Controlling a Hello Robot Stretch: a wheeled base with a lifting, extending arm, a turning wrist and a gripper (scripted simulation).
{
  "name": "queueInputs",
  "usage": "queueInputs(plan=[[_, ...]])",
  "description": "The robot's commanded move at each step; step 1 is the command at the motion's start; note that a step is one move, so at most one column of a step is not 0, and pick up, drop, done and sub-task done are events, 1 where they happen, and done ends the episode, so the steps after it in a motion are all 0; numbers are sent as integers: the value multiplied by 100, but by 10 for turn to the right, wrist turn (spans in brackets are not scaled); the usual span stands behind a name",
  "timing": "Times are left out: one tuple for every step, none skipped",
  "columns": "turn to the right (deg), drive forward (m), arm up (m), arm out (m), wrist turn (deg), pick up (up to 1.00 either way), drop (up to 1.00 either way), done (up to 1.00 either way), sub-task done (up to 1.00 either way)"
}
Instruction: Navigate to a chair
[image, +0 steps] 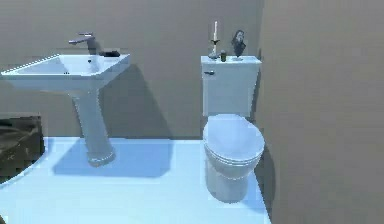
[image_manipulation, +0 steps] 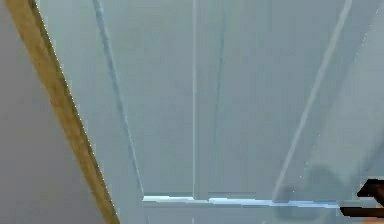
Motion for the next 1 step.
queueInputs(plan=[[0,45,0,0,0,0,0,0,0]])
